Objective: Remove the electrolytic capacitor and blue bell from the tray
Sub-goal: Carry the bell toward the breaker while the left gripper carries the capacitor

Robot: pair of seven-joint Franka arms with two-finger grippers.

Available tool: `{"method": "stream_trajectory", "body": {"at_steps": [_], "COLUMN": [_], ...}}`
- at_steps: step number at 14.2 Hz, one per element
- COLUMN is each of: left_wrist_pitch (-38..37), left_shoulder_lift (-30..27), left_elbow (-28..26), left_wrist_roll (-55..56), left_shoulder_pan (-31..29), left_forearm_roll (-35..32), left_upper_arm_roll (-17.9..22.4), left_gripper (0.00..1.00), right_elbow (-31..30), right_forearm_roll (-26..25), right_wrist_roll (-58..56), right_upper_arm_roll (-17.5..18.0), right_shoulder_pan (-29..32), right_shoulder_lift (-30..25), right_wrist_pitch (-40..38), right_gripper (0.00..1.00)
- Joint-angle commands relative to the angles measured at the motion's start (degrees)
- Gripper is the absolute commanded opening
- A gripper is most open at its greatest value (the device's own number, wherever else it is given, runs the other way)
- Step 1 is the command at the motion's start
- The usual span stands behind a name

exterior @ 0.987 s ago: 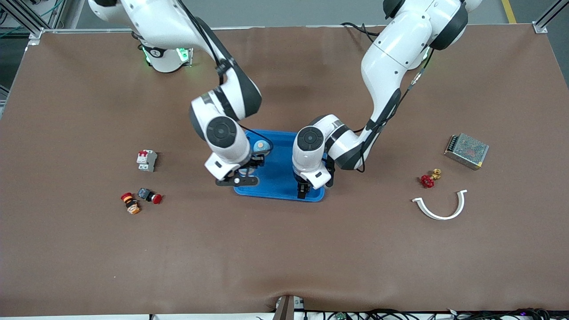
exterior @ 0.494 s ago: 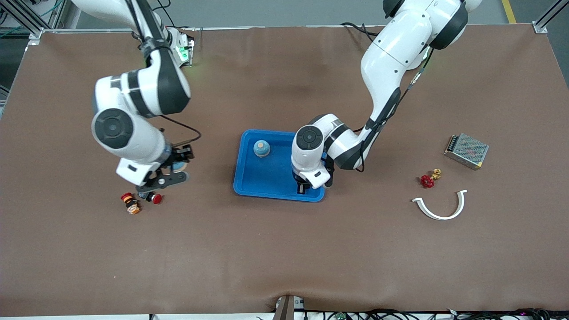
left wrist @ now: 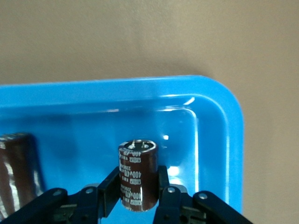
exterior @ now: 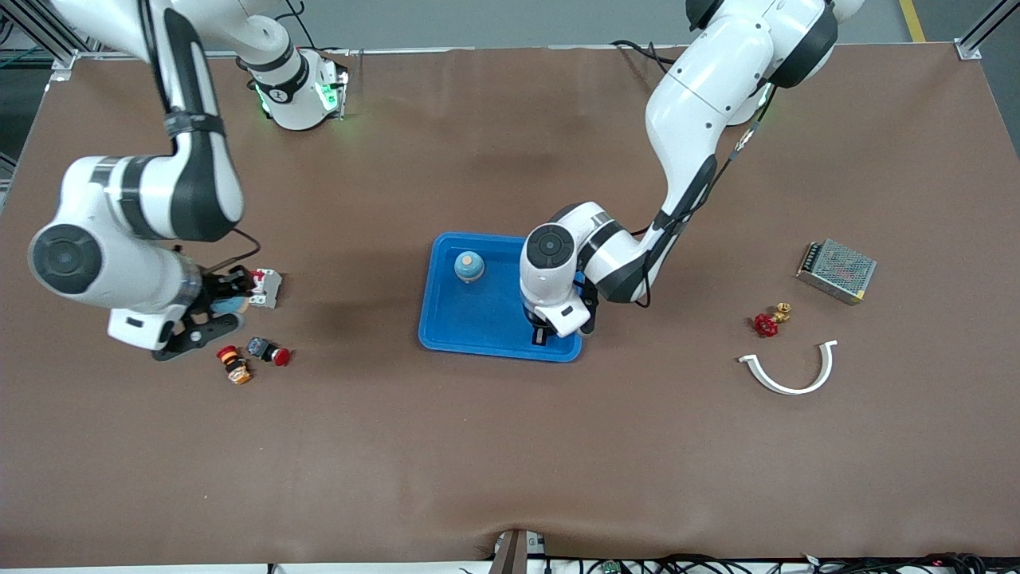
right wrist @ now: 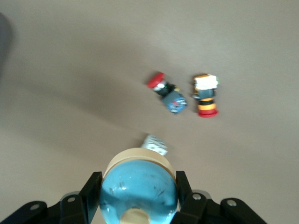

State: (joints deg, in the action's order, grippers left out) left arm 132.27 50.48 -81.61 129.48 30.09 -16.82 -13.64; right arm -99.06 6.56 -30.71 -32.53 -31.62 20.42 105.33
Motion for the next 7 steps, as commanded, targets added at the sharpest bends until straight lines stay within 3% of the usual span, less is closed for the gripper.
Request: {"method": "stream_trajectory", "body": {"at_steps": [1, 4, 7], "left_wrist_pitch": [-5.0, -10.7, -16.8], "left_shoulder_lift": [-2.8, -5.7, -9.0], "left_elbow": [-0.1, 0.0, -0.4], "left_wrist_roll": [-2.5, -7.9, -20.5], "left_shoulder_pan": [-0.5, -2.1, -6.0], "left_forearm_roll": [-0.4, 1.8, 4.0], "left_upper_arm_roll": [-1.5, -3.3, -6.1], "left_gripper": [0.00, 0.00, 0.00], "right_elbow": [-4.5, -6.8, -10.4], "right_forearm_roll": [-0.8, -0.8, -0.7], "right_wrist_roll": [-8.2, -16.5, -22.8], "right_upper_arm_roll": [0.6, 0.7, 0.7], "right_shoulder_pan": [4.9, 10.2, 13.1], "right_shoulder_lift": [-1.9, -1.3, -1.3], "right_wrist_pitch": [3.1, 5.9, 10.9], "right_gripper": [0.40, 0.40, 0.40]}}
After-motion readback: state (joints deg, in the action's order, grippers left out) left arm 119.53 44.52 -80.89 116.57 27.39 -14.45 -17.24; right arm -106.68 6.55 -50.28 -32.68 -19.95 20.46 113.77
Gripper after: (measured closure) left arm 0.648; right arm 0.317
